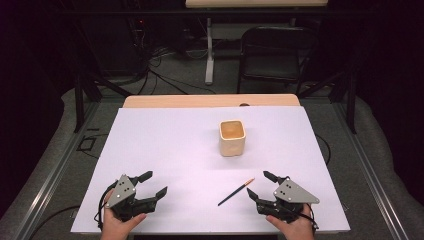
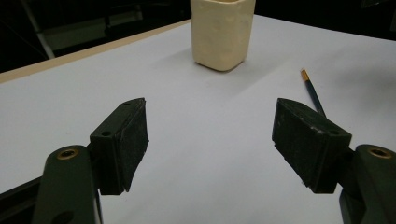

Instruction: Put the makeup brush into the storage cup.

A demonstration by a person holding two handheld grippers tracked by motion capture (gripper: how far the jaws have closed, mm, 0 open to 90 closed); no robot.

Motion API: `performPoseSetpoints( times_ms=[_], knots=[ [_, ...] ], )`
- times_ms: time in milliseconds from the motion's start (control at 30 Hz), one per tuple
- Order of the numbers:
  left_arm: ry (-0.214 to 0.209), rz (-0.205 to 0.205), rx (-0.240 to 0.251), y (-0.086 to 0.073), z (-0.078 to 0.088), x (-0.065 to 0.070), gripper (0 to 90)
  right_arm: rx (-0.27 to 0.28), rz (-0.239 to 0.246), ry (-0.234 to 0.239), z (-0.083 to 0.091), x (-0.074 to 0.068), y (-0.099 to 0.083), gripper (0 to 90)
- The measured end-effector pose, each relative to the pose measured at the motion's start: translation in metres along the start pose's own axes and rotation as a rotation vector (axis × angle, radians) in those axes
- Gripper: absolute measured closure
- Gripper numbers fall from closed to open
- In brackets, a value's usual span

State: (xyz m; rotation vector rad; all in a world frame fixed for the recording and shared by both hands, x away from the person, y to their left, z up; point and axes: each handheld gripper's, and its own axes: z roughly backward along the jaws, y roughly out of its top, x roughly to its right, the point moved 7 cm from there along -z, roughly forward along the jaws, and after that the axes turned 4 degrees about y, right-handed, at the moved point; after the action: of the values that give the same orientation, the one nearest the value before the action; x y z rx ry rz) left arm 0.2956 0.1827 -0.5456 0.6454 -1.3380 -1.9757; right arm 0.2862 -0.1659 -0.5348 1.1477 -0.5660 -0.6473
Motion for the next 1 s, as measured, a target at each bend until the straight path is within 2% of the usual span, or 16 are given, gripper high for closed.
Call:
performPoseSetpoints(
  times_ms=[667, 1000],
  knots=[
    [-0.003, 0.005, -0.019, -0.0021, -0.0001, -0.0013, 27.1, -0.017, -0.010, -0.001, -0.0020, 0.0038, -0.0037, 27.7],
    [-0.006, 0.013, -0.018, -0.0017, -0.0006, -0.0015, 27.2, -0.058, 0.006, 0.012, -0.0043, 0.0025, -0.0063, 27.6]
  ],
)
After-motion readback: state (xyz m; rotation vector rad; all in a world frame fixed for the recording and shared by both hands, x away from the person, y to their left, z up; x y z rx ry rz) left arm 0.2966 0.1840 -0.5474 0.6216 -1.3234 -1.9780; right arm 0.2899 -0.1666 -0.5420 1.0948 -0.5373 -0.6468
